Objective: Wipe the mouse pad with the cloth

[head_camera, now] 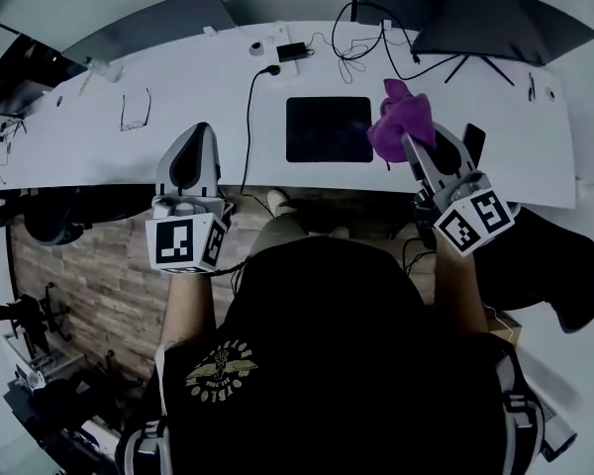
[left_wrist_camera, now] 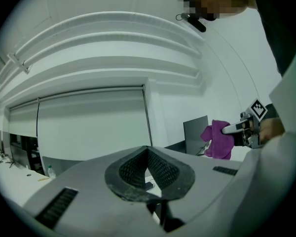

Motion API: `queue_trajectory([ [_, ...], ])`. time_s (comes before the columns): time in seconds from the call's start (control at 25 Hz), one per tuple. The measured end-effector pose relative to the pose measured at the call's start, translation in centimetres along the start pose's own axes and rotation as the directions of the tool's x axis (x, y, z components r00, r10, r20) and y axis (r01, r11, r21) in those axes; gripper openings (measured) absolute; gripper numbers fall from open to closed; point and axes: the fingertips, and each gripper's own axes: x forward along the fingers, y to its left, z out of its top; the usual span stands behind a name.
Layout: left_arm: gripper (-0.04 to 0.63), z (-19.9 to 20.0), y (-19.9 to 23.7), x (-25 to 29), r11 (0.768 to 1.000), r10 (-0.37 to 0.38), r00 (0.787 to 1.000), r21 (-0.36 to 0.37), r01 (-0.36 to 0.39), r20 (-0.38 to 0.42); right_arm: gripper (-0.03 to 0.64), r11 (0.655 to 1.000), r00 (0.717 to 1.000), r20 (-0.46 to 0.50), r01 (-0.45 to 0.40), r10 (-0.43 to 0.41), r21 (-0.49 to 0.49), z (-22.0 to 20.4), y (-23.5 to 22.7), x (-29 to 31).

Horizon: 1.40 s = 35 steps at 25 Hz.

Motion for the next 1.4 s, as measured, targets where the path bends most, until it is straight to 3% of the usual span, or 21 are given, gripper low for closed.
queue_trajectory([
  [0.44,0.002,-3.2,3.0,4.3,0.998,-0.048,0.998,-0.033,0.047,-0.051,0.089,0.998,0.997,-0.074,-0.033,0.037,0.046,-4.0,-0.2,7.5],
  [1.04,0.002,-8.3,6.2,12.1,0.990,-0.135,0.979,-0.062,0.127,-0.155,0.089,0.991,0.979,-0.201,-0.003,0.030,0.132,-12.3,-2.5,16.9],
  [1.4,0.002,-12.1,7.2,13.7,0.984,-0.170,0.958,-0.092,0.153,-0.229,0.089,0.979,0.933,-0.338,-0.058,0.122,0.194,-20.7,-0.5,22.5],
])
